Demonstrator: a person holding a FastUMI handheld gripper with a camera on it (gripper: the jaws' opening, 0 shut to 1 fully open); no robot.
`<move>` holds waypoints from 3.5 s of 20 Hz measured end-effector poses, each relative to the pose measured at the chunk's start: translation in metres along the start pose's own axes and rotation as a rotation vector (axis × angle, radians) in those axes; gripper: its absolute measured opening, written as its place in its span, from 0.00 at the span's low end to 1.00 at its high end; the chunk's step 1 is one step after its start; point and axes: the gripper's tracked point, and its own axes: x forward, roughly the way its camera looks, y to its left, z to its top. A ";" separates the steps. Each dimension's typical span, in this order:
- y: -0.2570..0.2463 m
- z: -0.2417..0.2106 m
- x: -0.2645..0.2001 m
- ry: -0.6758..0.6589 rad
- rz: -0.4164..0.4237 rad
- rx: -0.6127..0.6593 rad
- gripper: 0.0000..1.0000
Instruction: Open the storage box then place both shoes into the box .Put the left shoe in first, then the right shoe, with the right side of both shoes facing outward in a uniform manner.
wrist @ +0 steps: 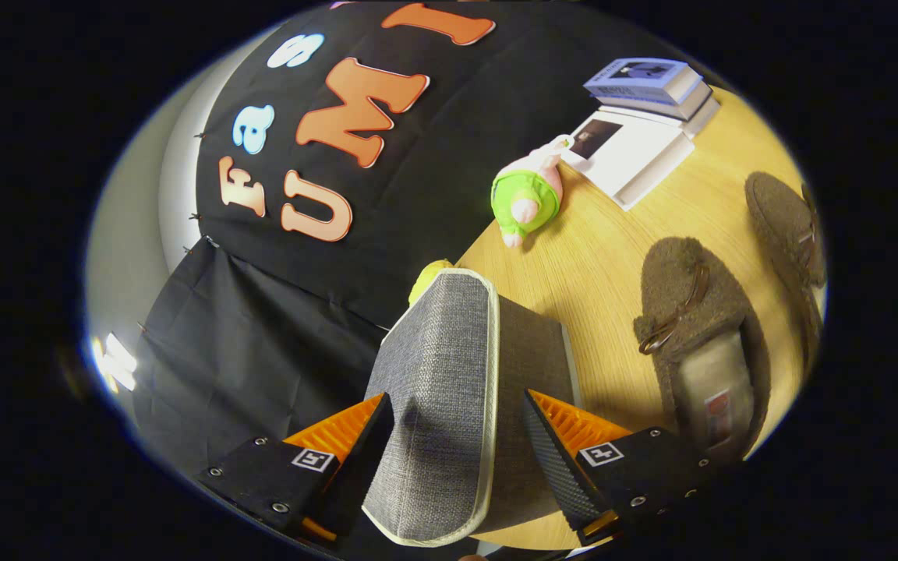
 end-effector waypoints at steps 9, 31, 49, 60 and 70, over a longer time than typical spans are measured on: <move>-0.003 0.014 -0.012 -0.027 0.008 0.126 0.39; 0.127 0.030 -0.007 0.001 0.153 -0.032 0.01; 0.280 -0.078 0.107 0.151 0.198 -0.374 0.07; 0.235 -0.047 0.086 0.031 0.023 -0.636 0.98; 0.104 0.063 -0.010 -0.221 -0.334 -0.746 0.99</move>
